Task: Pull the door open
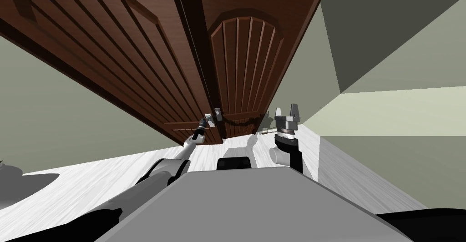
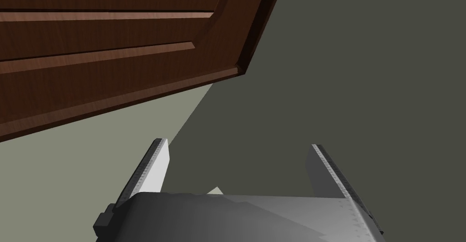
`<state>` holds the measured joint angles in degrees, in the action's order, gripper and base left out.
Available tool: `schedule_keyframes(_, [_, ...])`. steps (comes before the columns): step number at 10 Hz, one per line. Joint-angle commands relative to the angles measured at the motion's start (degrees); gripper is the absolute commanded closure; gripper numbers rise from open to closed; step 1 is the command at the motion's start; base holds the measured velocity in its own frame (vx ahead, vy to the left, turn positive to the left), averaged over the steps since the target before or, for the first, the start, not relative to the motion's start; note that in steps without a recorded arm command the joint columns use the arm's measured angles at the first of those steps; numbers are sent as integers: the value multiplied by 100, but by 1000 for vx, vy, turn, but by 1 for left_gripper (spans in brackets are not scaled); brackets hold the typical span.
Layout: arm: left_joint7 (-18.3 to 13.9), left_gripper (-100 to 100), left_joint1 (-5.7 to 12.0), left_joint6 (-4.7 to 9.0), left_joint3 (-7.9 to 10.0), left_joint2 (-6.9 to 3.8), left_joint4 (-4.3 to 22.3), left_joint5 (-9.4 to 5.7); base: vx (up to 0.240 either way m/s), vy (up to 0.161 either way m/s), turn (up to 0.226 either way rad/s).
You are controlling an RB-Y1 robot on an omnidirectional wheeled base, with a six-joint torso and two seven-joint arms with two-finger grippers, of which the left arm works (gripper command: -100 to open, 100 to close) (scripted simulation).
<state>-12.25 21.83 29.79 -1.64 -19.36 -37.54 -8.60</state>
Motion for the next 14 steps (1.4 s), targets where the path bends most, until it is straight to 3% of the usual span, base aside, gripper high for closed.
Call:
schedule_keyframes(1, [-2, 100, -13, -5, 9, -10, 9, -4, -13, 1, 4])
schedule_keyframes(4, [-81, 100, -41, -11, -106, -30, -19, 29, -89, 60, -28])
schedule_keyframes(9, [-352, 100, 1, -20, -532, -30, -181, 153, -201, 139, -95])
schedule_keyframes(10, [-352, 100, 1, -20, -532, -30, -181, 153, -156, 107, -63])
schedule_keyframes(11, [-458, 100, 29, -22, -705, -20, -251, 204, -198, 99, -111])
schedule_keyframes(13, [-558, 100, 59, -23, -870, -8, -319, 252, -217, 147, -97])
schedule_keyframes(14, [-524, 100, 90, -3, -786, -50, -225, 229, -83, 72, -31])
